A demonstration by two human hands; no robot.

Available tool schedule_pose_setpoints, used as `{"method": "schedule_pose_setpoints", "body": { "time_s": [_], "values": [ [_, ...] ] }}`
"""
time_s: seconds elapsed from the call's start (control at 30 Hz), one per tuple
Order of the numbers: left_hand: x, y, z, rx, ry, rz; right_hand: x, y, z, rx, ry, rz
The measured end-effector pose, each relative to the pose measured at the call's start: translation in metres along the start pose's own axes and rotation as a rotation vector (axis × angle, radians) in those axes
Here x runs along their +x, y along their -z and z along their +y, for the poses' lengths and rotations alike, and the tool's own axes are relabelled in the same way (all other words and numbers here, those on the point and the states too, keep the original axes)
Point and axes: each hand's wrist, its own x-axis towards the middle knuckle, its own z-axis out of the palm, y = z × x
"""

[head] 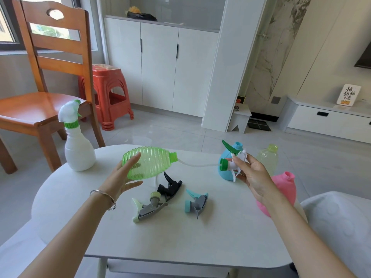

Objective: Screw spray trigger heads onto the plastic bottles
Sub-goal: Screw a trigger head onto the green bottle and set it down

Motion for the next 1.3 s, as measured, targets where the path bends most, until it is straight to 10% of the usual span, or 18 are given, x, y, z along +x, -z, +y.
{"method": "schedule_pose_setpoints", "body": {
  "time_s": [0.87, 1.07, 1.2, 1.3],
  "values": [
    [-0.023, -0.035, 0.0, 0.201, 0.104, -0.182, -0.009, -0.058, 0.013, -0.126, 0.087, -0.311],
    [-0.022, -0.03, 0.0, 0.225, -0.198, -0.296, -0.007, -0.062, 0.011, 0.008, 0.041, -0.205],
    [-0.028, -0.035, 0.006, 0.035, 0.103, -0.369, -0.007, -0.065, 0.013, 0.023, 0.039, -0.22],
    [-0.026, -0.029, 0.006, 0.016, 0.005, -0.321, -0.005, -0.06, 0.012, 0.037, 0.04, -0.21]
  ]
}}
